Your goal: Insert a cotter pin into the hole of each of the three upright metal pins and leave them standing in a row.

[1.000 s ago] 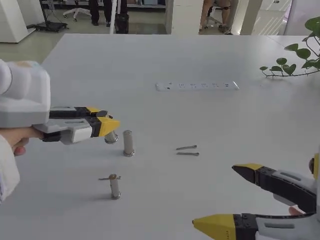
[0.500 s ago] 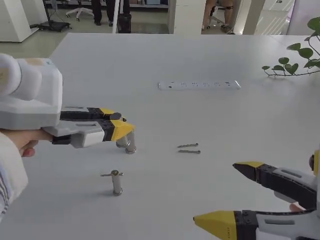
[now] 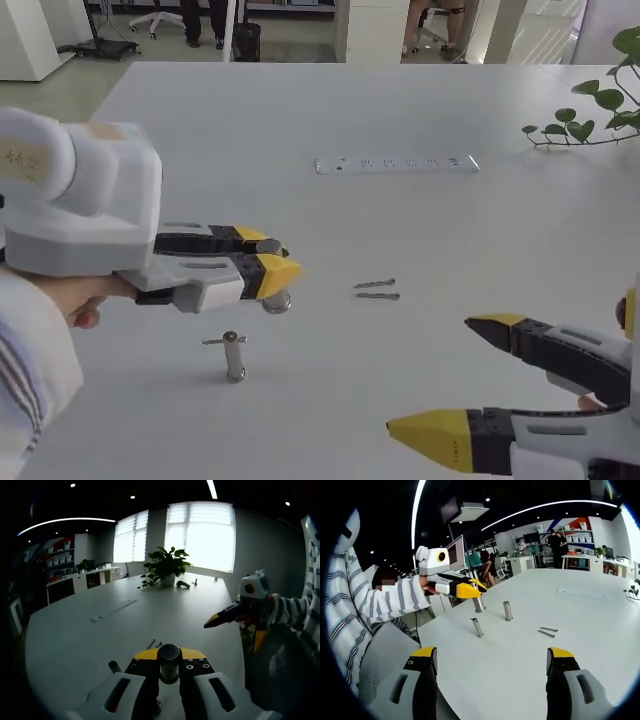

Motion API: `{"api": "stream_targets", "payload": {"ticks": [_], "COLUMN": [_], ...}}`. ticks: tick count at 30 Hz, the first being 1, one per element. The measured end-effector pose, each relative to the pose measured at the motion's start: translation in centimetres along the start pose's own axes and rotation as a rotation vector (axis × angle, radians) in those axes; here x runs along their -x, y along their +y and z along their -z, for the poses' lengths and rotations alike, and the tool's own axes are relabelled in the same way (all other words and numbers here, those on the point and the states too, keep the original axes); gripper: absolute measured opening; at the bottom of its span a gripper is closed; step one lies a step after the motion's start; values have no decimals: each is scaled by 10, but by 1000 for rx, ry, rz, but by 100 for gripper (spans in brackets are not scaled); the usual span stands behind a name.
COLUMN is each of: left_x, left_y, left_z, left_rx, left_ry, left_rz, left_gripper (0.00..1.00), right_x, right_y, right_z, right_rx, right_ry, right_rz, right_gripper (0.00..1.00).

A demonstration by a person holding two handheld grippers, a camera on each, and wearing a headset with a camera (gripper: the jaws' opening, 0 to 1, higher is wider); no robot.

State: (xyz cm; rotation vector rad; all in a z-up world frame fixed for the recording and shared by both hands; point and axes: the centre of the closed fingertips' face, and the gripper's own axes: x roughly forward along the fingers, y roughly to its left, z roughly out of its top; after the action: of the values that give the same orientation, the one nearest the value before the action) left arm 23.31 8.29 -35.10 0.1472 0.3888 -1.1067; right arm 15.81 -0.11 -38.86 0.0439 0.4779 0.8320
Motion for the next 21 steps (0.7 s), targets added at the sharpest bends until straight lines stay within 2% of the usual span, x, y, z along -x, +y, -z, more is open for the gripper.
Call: {"api": "stream_targets", "payload": {"ticks": [8,21], "left_x": [-10,-25], "left_y": [-25,-45], "left_z": [6,23], "left_rx": [-25,-52], "left_ry": [17,40], "left_rz": [48,91], "left_gripper": [10,10], "right_x": [2,6], "right_y": [0,-4], "right_z": [0,3], "right_rx": [0,-7], "right_ry": [2,7], "right_rz": [1,20], "right_gripper": [89,89]}}
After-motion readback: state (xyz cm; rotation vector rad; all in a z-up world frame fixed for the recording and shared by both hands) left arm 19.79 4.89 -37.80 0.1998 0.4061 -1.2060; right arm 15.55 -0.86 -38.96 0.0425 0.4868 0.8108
